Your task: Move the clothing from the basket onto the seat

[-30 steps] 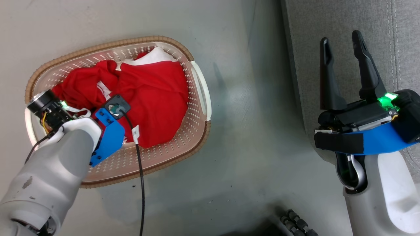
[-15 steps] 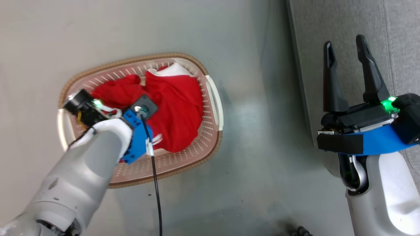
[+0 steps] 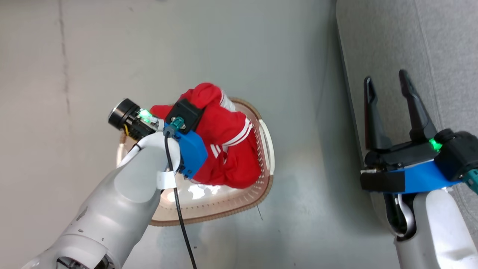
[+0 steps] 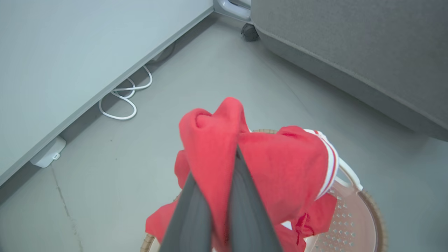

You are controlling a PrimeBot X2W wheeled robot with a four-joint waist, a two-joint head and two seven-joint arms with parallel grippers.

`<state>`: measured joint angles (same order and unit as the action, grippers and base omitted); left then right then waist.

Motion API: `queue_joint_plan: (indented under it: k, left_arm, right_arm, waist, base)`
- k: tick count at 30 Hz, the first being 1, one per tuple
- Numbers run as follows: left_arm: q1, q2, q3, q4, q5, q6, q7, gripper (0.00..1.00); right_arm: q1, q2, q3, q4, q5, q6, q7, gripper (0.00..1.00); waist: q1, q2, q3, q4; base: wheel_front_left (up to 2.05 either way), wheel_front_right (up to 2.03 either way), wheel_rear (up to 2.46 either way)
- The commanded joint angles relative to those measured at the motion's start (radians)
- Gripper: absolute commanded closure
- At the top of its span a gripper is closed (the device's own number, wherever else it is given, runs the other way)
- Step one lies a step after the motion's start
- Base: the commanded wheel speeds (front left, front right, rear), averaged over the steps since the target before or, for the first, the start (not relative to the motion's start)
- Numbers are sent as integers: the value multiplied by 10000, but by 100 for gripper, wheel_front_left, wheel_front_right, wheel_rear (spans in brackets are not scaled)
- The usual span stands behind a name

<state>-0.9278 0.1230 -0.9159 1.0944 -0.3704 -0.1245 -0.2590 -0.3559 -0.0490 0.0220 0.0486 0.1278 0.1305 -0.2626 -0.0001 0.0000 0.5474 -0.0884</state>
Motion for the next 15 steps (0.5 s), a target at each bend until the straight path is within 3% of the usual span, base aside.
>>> queue_joint_plan:
  k: [1,15]
  left_arm:
    - [64,14,173,-331,-102,-44,-79,100]
    - [1130,421,1870,-3400,-120,92,-76,100]
  right_arm:
    - [176,-24,-27,45,-40,3,-35,0]
    - [1388,-24,93,455,-28,4,-35,0]
  waist:
    - [1,0,-532,257]
    - [1,0,-2978,475]
  base:
    - [0,0,0]
    - [0,0,0]
